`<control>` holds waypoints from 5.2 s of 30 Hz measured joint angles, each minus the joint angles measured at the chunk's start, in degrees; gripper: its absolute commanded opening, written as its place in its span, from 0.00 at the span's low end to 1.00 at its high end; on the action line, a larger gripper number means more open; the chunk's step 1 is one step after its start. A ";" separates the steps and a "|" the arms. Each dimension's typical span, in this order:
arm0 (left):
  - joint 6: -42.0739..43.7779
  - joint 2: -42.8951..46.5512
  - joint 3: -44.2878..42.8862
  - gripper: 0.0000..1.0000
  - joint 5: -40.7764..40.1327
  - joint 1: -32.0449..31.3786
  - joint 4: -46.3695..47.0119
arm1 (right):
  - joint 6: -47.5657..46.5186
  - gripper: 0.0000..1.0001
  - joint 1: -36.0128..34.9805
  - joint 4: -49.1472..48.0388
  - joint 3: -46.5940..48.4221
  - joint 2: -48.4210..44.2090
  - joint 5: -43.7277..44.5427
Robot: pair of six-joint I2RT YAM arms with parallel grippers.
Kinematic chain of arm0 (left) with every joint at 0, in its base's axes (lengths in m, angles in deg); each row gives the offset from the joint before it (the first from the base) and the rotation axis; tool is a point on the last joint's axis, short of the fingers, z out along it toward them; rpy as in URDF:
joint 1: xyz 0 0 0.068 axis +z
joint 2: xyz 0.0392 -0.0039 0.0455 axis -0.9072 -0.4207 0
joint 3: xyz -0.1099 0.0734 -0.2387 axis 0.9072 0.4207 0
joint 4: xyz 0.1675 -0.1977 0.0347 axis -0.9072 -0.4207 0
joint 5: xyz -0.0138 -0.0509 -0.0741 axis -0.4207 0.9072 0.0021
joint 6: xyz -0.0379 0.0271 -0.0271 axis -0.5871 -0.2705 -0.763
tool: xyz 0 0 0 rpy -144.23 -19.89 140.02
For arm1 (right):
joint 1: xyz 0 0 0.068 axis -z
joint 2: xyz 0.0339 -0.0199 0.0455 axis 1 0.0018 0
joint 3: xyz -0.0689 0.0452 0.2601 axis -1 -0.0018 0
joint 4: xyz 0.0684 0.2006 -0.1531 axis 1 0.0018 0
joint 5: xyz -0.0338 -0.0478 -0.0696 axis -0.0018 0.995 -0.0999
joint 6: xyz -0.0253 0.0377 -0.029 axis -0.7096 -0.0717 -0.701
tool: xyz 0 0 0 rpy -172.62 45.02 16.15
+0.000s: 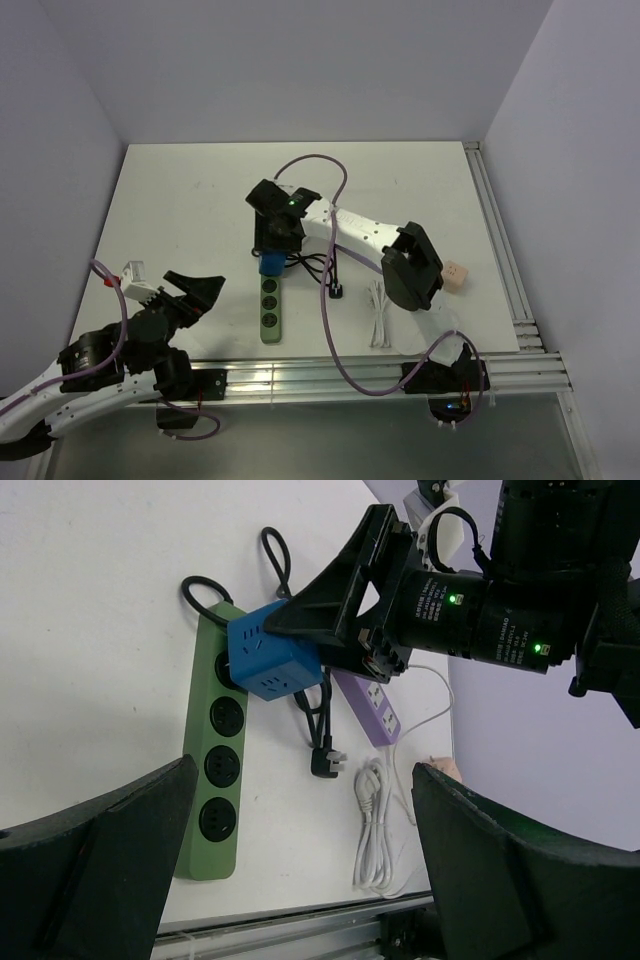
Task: Insert the plug
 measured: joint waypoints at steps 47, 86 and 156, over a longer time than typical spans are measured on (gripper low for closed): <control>0.42 1.84 0.00 0.93 -0.11 0.00 -0.04 | 0.90 0.00 -12.92 -16.52 -12.90 -1.09 32.87; -1.88 -0.83 0.00 0.92 0.87 0.00 -1.36 | 14.38 0.00 -18.62 -40.83 -29.94 -2.34 53.70; -3.96 -2.08 -0.68 0.93 1.25 0.00 -3.45 | -0.20 0.86 -12.15 -26.60 -36.15 -15.19 24.30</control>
